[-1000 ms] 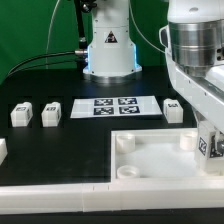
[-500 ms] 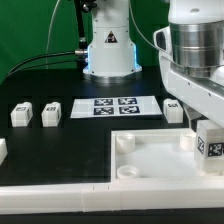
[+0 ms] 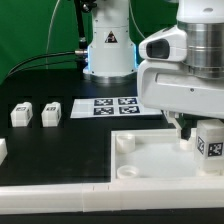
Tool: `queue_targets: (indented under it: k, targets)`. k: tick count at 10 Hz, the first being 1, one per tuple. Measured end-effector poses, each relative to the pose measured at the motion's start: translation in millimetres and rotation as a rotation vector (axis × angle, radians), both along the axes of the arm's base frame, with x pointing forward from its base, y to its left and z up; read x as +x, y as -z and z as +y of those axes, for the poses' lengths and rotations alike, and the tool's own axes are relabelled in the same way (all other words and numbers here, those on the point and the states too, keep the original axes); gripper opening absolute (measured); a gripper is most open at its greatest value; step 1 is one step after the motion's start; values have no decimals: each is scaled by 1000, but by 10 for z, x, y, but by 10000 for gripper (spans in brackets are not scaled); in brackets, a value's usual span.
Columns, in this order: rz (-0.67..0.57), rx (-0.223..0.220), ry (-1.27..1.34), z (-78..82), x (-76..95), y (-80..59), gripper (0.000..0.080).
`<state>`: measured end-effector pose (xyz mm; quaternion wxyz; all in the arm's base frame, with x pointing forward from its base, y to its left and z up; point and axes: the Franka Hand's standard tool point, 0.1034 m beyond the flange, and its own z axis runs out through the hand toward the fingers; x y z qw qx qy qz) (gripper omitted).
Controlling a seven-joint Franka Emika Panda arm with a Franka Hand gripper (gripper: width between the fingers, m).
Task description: Assemble one leg
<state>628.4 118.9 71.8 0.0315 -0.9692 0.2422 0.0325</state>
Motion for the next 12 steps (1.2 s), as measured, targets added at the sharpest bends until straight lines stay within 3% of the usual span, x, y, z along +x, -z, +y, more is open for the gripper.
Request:
queue_targets:
  k: [6,9,10,11,12]
  targets:
    - [-48,-1,-578,-46,24,-7,648]
    - [-46,-1,-568,-46,20,1,648]
    - [-45,-1,-568,-47,19,3,525]
    - [-45,-1,-568,-47,19,5,525]
    - [-45,-1,-568,-47,18,6,341]
